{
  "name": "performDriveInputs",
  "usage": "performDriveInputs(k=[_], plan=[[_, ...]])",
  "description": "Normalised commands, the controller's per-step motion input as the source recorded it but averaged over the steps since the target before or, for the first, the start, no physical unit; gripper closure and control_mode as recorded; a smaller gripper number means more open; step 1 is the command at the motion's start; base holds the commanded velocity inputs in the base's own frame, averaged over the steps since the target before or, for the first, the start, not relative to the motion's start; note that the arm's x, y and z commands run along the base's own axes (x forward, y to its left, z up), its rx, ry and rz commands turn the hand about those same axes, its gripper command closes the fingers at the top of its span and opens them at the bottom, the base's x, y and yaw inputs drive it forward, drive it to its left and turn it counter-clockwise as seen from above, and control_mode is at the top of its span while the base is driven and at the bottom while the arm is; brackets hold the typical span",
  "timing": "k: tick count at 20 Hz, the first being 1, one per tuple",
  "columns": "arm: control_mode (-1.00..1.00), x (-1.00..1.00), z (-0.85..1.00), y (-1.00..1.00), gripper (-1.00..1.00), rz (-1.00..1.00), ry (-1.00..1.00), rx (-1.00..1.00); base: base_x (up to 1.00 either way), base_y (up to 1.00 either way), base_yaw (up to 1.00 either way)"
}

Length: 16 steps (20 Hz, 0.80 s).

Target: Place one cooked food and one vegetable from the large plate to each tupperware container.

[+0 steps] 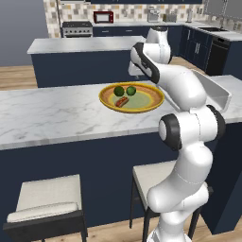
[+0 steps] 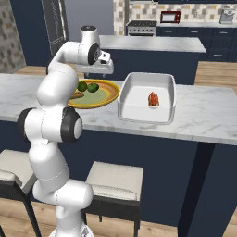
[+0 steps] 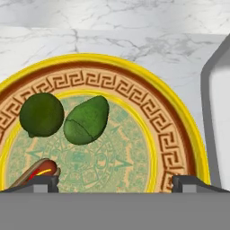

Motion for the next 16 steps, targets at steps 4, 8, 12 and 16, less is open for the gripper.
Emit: performDriveInputs(k=[4, 8, 12, 16], plan=[[-1.0, 0.22, -0.13, 0.1, -1.0, 0.07, 0.06, -0.04, 0.0, 0.0, 0.0], [-1.0, 0.13, -0.13, 0.26, -1.0, 0.17, 0.08, -0.01, 0.0, 0.0, 0.0], [-1.0, 0.01, -0.11, 0.21, -1.0, 0.19, 0.09, 0.0, 0.0, 0.0, 0.0], [-1.0, 0.09, -0.22, 0.02, -1.0, 0.13, 0.1, -0.01, 0.0, 0.0, 0.0]])
